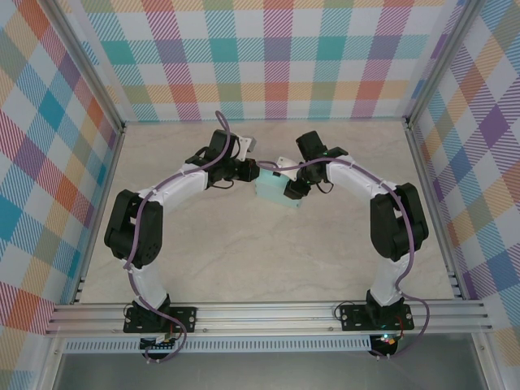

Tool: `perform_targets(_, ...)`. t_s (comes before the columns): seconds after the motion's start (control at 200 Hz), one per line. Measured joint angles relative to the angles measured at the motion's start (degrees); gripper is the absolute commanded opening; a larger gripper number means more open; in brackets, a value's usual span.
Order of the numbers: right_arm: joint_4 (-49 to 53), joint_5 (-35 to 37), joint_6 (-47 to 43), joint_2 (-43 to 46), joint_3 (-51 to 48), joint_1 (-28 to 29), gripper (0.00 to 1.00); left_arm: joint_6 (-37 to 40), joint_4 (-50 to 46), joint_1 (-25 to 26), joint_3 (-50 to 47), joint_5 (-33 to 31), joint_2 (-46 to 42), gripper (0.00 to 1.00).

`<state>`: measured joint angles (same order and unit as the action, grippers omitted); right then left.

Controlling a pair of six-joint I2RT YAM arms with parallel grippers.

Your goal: Fold the paper box

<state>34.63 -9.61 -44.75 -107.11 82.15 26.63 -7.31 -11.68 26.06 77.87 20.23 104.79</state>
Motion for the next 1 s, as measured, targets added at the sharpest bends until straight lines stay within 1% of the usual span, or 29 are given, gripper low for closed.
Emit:
perform_targets(0.08,0.07,-0.02,0.52,-0.07,0.11,0.00,0.29,-1.68,0.39,0.11,-0.02,-0.31,0.00,0.13)
perform_targets(0.2,0.15,0.00,0.83,-0.17,0.22,0.00,0.29,-3.21,0.87,0.61,-0.02,-1.09,0.00,0.26)
perform_targets(0.265,0.22,0.00,0.85,-0.24,0.37,0.00,0.29,-2.25,0.81,1.31,0.07,-2.23,0.00,0.31)
perform_targets(0.395,0.15,-0.07,0.76,-0.52,0.66,0.04,0.29,2.75,-2.49,2.25,1.97,-5.25,0.26,0.32)
perform_targets(0.53,0.17,-0.24,0.76,-0.96,1.20,0.04,0.29,8.39,-6.36,2.80,5.07,-8.20,1.92,0.27)
perform_targets(0.635,0.26,-0.26,0.61,-1.18,1.55,0.04,0.29,11.17,-8.50,2.95,6.60,-9.90,3.52,0.23)
perform_targets(0.76,0.24,-0.33,0.57,-1.33,1.70,0.07,0.29,13.20,-10.69,3.13,7.89,-11.82,5.05,0.19)
perform_targets(0.905,0.20,-0.44,0.44,-1.42,1.75,0.07,0.29,15.04,-12.35,3.26,9.18,-12.74,5.42,0.08)
perform_targets(1.0,0.22,-0.46,0.42,-1.44,1.81,0.07,0.29,14.69,-12.85,3.15,9.42,-12.61,5.44,0.05)
